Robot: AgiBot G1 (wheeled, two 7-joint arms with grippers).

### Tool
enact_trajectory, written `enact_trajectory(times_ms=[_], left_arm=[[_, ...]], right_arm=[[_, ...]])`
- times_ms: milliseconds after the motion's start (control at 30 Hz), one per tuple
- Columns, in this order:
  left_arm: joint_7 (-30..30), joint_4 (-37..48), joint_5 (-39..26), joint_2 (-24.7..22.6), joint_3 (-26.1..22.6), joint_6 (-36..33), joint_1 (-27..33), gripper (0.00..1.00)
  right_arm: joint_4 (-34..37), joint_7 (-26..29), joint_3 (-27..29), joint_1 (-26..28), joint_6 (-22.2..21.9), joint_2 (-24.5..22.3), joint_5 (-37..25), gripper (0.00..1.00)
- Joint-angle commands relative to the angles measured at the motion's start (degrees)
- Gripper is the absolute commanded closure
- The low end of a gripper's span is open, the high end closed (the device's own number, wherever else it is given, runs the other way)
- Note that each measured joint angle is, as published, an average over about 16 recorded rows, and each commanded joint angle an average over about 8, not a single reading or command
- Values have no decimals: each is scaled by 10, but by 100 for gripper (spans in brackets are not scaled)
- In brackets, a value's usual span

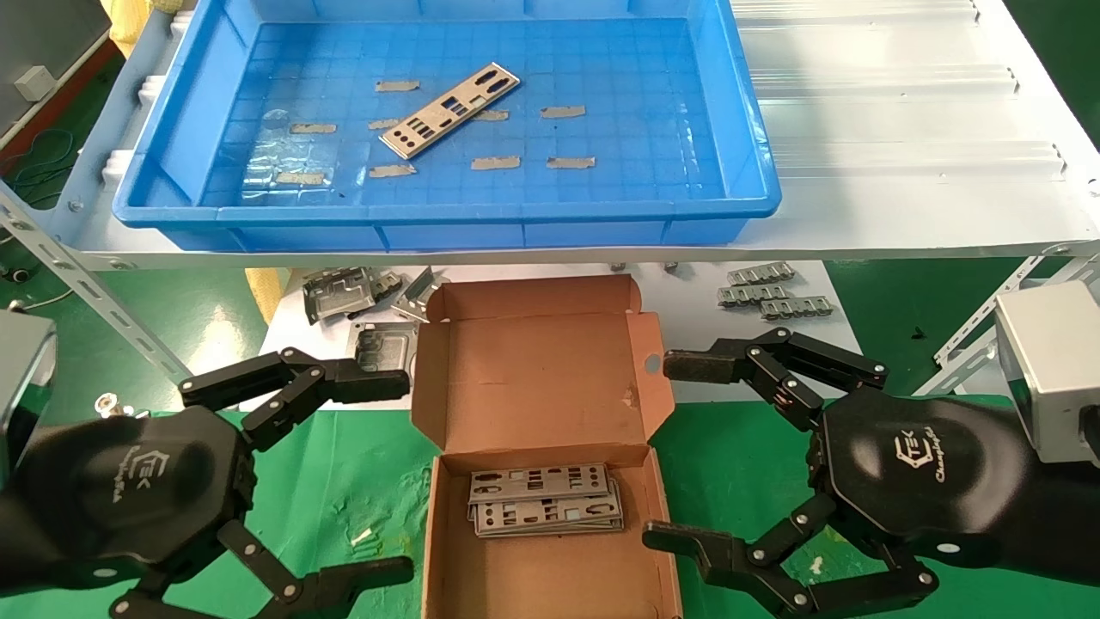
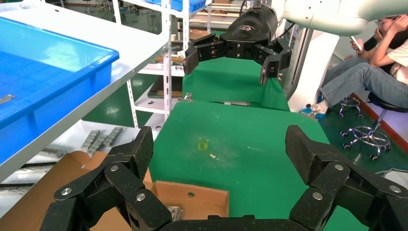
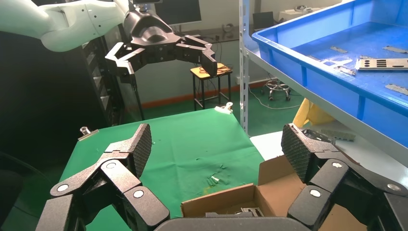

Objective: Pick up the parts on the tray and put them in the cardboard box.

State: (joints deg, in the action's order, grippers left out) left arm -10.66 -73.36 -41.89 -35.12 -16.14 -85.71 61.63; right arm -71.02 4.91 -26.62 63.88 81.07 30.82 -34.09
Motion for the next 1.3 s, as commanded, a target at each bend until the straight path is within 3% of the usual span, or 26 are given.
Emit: enact_trajectory(times_ms=[33,1100,1300], left_arm=[[0,0,0,0,0,0,0,0],[0,0,0,0,0,0,0,0],[-7,-3,-10,-4,2,13,31,0]], right_arm=[[0,0,0,0,0,0,0,100],[0,0,0,0,0,0,0,100],[0,0,0,0,0,0,0,100]])
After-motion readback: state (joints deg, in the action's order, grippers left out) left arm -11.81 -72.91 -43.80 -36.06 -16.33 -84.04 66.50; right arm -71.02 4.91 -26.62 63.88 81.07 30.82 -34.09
